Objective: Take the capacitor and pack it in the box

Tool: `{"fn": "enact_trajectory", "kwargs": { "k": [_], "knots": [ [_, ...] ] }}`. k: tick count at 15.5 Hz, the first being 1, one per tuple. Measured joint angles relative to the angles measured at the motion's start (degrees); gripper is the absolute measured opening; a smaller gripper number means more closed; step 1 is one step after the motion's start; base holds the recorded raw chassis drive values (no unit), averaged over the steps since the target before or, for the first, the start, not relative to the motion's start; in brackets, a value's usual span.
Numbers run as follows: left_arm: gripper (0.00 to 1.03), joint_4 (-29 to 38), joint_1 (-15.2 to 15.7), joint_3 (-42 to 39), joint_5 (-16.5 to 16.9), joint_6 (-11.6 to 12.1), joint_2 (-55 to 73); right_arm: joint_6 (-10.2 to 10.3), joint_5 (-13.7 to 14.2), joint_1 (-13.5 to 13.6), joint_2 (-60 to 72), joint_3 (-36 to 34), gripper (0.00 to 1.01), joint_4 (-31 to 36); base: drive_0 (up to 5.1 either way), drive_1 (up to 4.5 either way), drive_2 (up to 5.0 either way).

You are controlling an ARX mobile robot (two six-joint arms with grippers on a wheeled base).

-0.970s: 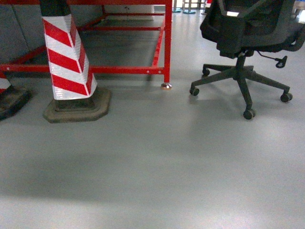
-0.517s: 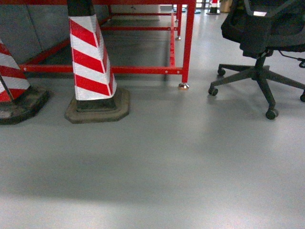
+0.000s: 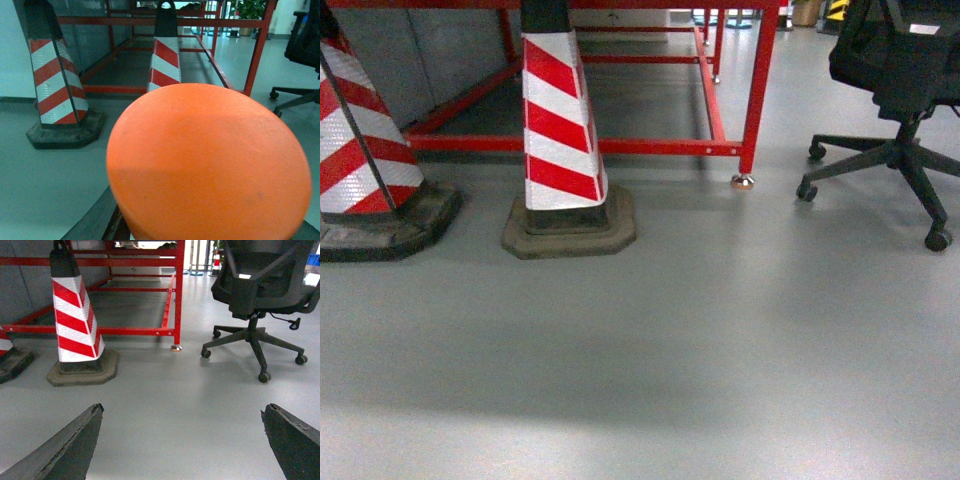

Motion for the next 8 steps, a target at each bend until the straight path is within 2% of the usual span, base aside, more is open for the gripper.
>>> {"fn": "enact_trajectory", "kwargs": {
  "k": [8],
  "knots": [
    [0.44, 0.17, 0.0, 0.0, -0.02, 0.0, 0.0, 0.0, -0.02, 0.0, 0.0, 0.0, 0.98, 0.11, -4.9, 2.51, 2.5]
  ]
}}
